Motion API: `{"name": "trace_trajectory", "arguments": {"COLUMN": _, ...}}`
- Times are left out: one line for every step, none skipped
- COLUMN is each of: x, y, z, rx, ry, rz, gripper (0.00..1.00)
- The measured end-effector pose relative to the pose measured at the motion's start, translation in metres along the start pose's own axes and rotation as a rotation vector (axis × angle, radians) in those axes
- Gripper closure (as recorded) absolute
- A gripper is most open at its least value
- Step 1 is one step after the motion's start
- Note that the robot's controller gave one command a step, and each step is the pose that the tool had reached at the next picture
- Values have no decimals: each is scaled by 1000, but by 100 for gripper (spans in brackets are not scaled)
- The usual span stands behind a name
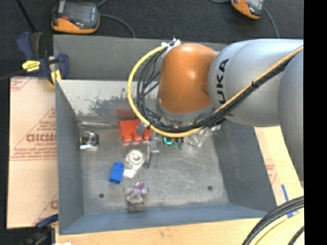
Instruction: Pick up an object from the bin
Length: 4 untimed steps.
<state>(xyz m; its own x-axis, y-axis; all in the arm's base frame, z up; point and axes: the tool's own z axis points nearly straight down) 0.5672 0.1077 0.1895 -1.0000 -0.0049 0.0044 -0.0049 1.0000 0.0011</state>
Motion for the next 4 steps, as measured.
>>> {"name": "trace_trajectory", "arguments": {"x": 29, "y": -2, "z": 109, "rx": 3, "ry": -4, "rz": -148, "gripper": 0}}
{"name": "trace_trajectory", "arguments": {"x": -6, "y": 19, "z": 118, "rx": -1, "ry": -10, "rz": -74, "gripper": 0}}
{"name": "trace_trajectory", "arguments": {"x": 54, "y": 51, "z": 117, "rx": 0, "ry": -18, "rz": -178, "gripper": 0}}
{"name": "trace_trajectory", "arguments": {"x": 45, "y": 65, "z": 118, "rx": 3, "ry": -12, "rz": -460, "gripper": 0}}
